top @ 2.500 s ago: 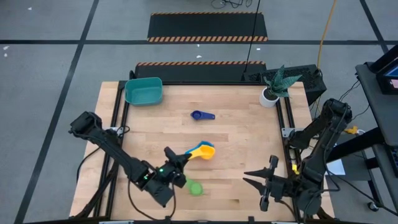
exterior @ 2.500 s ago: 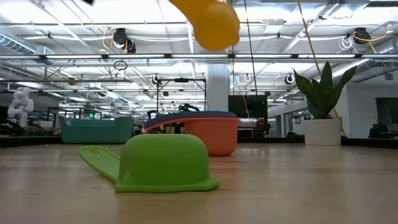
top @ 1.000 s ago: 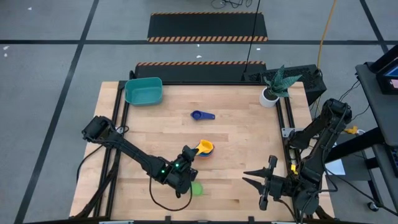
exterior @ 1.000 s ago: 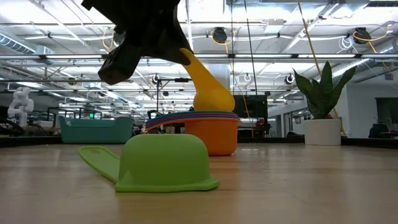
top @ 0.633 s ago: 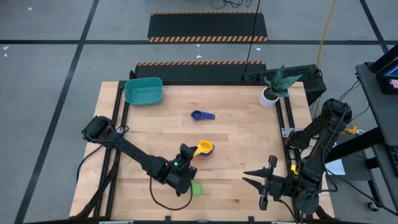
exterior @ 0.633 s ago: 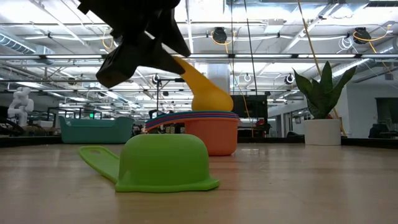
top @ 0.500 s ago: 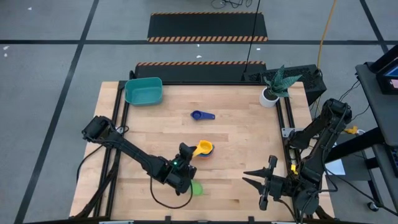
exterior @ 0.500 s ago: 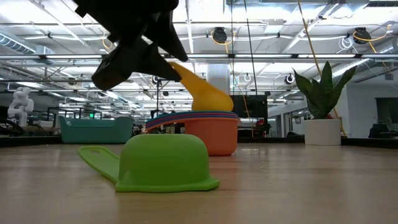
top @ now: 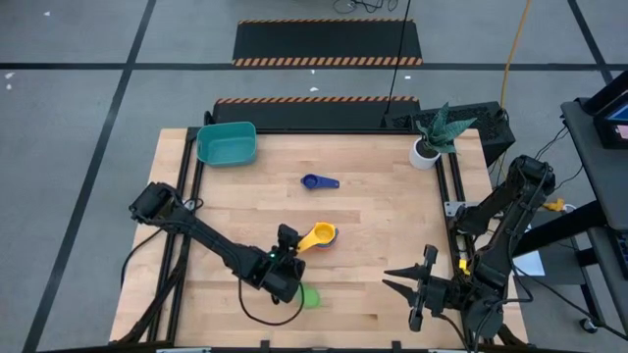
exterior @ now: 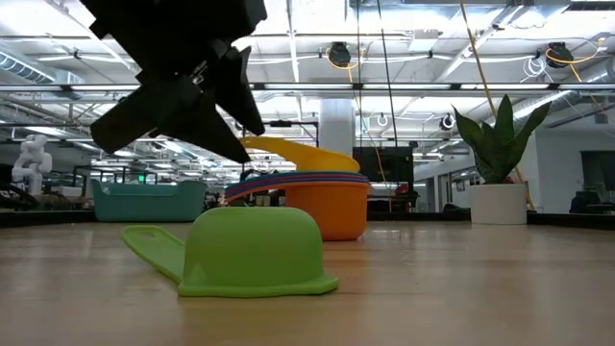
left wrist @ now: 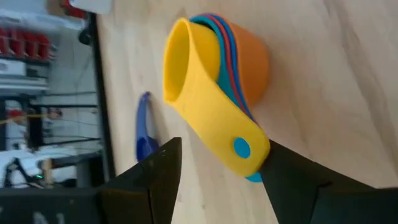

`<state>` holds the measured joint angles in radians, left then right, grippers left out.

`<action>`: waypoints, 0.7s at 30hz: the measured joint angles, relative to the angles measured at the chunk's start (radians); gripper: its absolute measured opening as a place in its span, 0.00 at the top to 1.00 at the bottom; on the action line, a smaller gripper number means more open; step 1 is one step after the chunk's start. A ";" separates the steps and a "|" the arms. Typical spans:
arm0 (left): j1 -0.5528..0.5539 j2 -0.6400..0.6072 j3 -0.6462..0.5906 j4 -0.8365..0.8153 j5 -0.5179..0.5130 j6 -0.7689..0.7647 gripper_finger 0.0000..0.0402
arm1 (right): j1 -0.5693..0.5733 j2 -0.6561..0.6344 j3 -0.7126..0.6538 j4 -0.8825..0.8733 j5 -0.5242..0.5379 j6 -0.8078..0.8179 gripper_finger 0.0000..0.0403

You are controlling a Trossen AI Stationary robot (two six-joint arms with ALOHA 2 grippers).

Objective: Nest measuring cups in basket
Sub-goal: Stack the yellow measuring cup on top of the light blue measuring cup

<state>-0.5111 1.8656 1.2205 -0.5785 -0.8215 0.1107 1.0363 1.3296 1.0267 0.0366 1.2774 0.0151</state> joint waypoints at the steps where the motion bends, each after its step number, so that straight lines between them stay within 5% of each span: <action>1: 0.002 0.000 0.000 -0.008 0.008 -0.020 0.49 | 0.000 0.000 0.000 0.000 0.000 0.000 0.81; 21: 0.025 0.000 0.000 -0.232 0.097 -0.264 0.52 | 0.000 0.000 0.000 0.000 0.000 0.000 0.81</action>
<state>-0.4866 1.8656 1.2205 -0.8102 -0.7246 -0.1537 1.0363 1.3300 1.0267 0.0366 1.2774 0.0154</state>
